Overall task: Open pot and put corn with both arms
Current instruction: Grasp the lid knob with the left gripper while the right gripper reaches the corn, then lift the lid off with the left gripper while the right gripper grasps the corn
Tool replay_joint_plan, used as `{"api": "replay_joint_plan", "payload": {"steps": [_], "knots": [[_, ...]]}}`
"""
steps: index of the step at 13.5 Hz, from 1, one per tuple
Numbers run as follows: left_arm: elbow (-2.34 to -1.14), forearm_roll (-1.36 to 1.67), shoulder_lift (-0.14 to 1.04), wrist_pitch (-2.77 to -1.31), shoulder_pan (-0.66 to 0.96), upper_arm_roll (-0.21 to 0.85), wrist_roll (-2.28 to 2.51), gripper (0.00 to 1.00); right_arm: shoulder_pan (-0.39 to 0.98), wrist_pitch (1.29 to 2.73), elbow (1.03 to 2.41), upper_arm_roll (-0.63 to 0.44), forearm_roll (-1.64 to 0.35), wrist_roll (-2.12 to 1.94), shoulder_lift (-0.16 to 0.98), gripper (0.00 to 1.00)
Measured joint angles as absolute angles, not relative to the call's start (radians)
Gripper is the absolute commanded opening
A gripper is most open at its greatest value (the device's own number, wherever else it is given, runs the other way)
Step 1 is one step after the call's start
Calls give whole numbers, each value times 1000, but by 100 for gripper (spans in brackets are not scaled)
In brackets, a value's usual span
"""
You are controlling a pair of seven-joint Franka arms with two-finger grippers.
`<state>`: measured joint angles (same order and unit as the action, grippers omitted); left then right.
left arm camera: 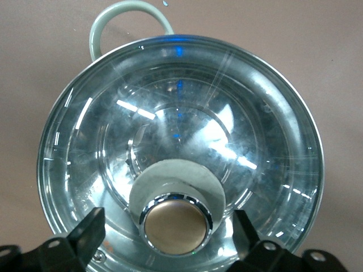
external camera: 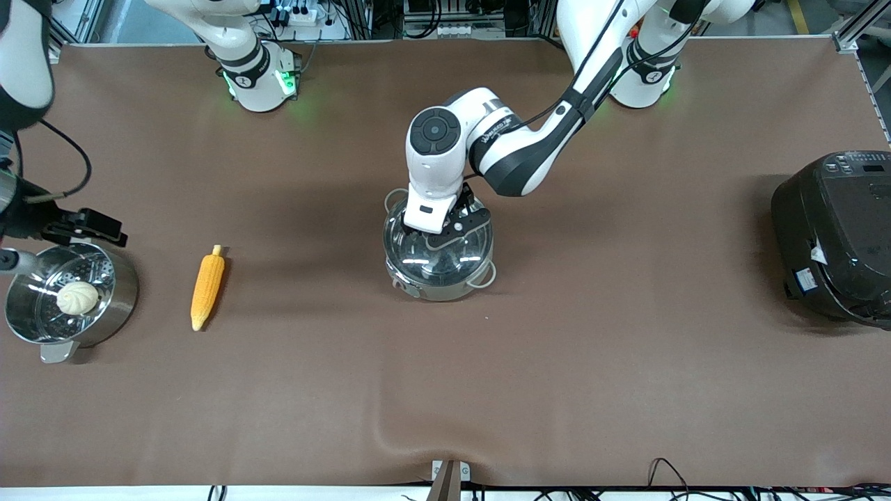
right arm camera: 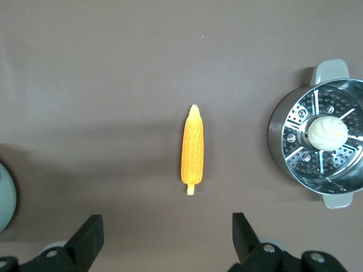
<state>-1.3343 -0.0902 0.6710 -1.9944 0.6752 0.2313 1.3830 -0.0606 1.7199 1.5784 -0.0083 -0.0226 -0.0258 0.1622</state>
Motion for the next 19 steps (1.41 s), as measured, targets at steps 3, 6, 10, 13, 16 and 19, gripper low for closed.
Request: {"api": "replay_joint_plan", "payload": {"steps": [3, 6, 10, 13, 16, 19], "knots": [[-1334, -90, 672, -1995, 678, 231, 1383, 32, -93, 1882, 1725, -16, -23, -26, 165, 100], [-1332, -90, 672, -2002, 679, 231, 1384, 0, -106, 2068, 1899, -22, -23, 15, 176, 100], [-1328, -90, 670, -1998, 679, 230, 1386, 0, -99, 2329, 2100, -14, -23, 78, 230, 100], [-1303, -90, 634, -1938, 673, 227, 1387, 0, -96, 2453, 2144, -10, -19, 78, 334, 100], [-1290, -95, 527, -1859, 617, 219, 1370, 0, -93, 2517, 2140, -10, 9, 78, 426, 89], [-1292, -95, 420, -1763, 470, 216, 1199, 0, -85, 2521, 2131, -10, 17, 78, 447, 56]]}}
